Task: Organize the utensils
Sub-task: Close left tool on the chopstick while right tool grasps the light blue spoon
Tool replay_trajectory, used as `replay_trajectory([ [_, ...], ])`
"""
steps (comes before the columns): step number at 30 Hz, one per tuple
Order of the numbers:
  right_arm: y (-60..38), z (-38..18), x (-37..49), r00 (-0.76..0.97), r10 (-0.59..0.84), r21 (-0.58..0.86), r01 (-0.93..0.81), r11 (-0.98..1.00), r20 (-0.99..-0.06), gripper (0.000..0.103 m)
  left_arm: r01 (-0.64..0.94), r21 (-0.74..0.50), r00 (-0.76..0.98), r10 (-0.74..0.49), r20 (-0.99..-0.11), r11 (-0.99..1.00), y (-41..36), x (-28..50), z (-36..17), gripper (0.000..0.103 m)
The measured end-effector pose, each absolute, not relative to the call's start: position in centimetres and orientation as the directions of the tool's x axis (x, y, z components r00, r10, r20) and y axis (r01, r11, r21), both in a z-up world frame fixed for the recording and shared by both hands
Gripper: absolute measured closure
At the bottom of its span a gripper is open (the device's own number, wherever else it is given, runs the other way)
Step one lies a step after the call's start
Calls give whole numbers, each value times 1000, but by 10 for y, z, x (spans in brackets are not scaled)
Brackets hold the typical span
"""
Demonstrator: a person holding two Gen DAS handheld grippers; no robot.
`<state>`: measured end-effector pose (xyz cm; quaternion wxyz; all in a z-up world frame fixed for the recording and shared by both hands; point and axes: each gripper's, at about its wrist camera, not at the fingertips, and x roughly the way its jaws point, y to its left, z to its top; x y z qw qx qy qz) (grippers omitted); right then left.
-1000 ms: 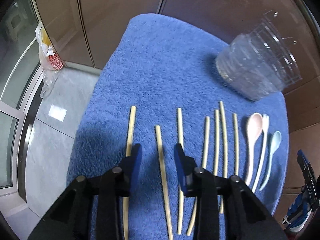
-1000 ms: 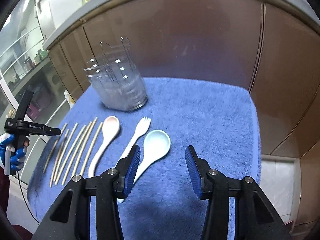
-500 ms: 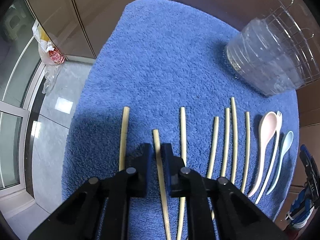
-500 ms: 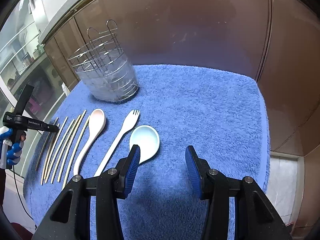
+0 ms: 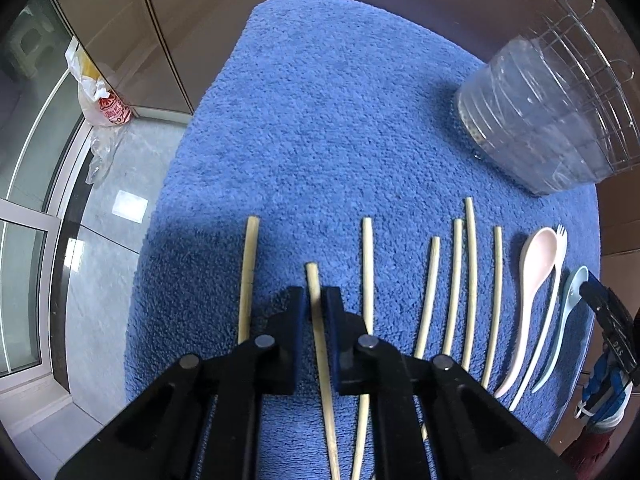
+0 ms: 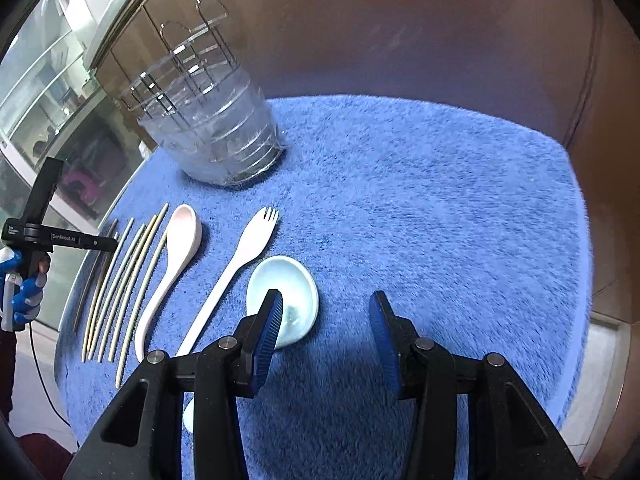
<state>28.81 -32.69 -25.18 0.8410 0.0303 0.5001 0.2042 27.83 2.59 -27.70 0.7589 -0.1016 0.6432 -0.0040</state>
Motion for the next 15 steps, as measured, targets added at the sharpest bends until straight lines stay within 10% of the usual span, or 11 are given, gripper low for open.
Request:
replay_trajectory([
  [15, -304, -248, 301, 369, 341, 170, -425, 889, -865, 97, -148, -157, 208, -124, -970, 976, 19, 269, -270, 98],
])
